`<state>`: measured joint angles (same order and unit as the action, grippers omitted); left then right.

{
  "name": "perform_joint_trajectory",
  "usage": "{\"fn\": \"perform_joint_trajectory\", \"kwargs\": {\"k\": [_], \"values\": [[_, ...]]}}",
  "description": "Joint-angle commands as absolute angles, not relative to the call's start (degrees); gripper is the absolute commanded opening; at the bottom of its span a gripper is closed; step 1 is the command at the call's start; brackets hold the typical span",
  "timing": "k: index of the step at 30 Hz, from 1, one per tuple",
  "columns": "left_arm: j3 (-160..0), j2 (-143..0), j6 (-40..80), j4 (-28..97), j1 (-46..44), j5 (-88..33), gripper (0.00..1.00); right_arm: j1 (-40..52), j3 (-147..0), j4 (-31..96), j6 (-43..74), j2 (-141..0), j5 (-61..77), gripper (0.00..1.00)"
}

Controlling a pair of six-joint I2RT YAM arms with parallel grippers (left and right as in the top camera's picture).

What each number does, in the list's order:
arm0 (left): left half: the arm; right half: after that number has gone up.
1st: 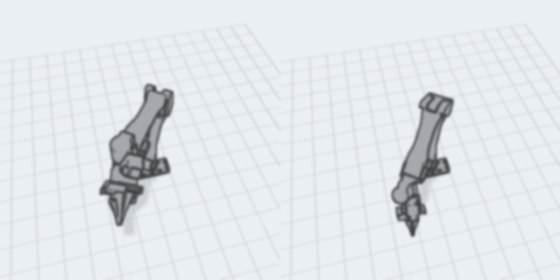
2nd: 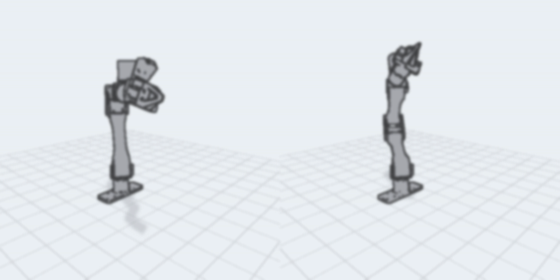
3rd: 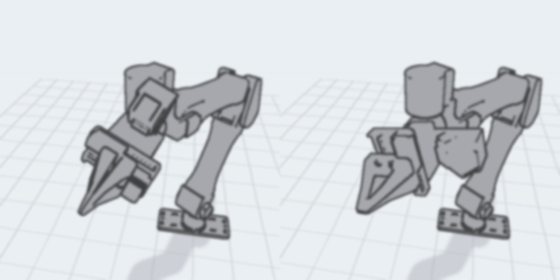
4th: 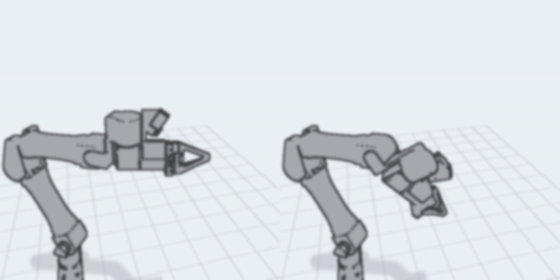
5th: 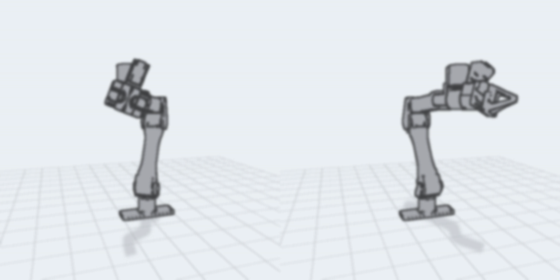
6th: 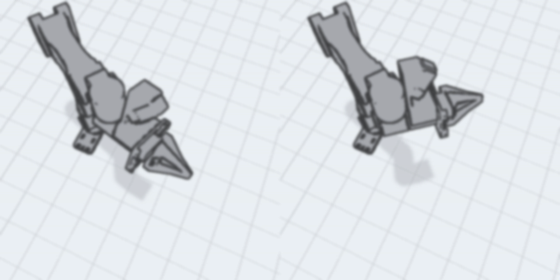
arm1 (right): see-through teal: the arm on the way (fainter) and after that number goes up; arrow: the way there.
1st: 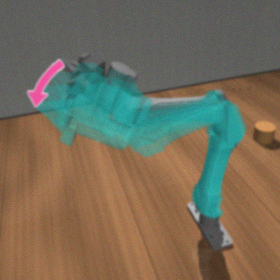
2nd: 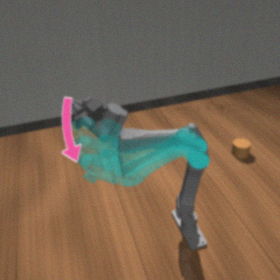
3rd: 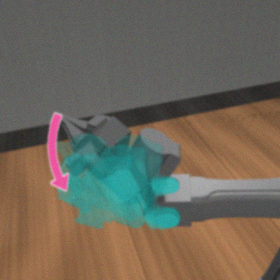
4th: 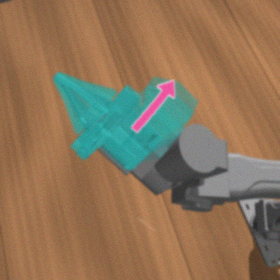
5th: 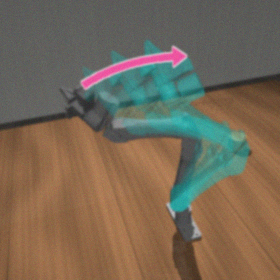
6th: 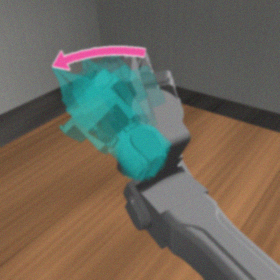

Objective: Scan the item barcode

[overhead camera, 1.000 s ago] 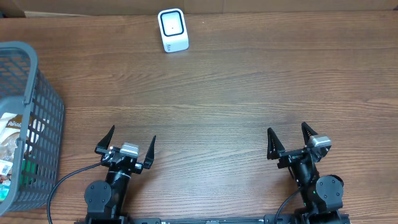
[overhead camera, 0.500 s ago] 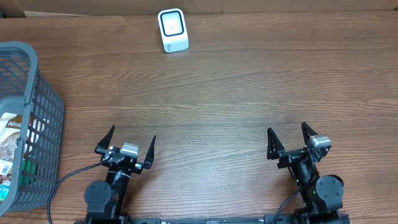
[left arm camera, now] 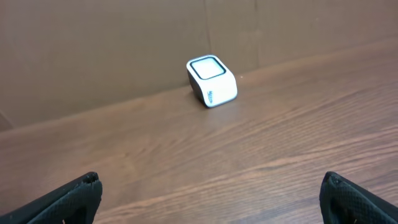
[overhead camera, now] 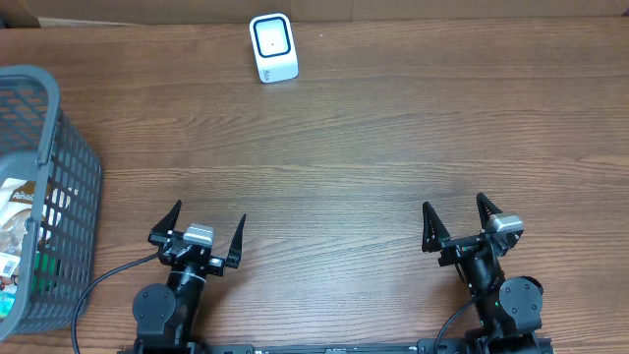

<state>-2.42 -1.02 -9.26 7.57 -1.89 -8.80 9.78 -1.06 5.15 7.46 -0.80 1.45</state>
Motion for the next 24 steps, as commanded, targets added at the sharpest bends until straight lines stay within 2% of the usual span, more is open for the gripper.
{"fn": "perform_joint_trajectory", "kwargs": {"k": [1,13,18,24], "values": [[-6.4,-3.0,-7.0,8.9,-1.9,-8.8,1.00,9.7,-0.5,4.8,7.4,-0.2,1.2,1.00],[-28.4,-26.7,-4.2,15.4,-1.9,-11.1,1.00,9.7,-0.5,4.8,7.4,-0.2,1.2,1.00],[-45.0,-40.4,-3.9,27.6,-1.9,-13.6,1.00,9.7,-0.5,4.8,7.4,-0.2,1.2,1.00],[-71.4,-58.3,-2.1,52.2,-1.9,-13.9,1.00,9.7,-0.5,4.8,7.4,-0.2,1.2,1.00]]}}
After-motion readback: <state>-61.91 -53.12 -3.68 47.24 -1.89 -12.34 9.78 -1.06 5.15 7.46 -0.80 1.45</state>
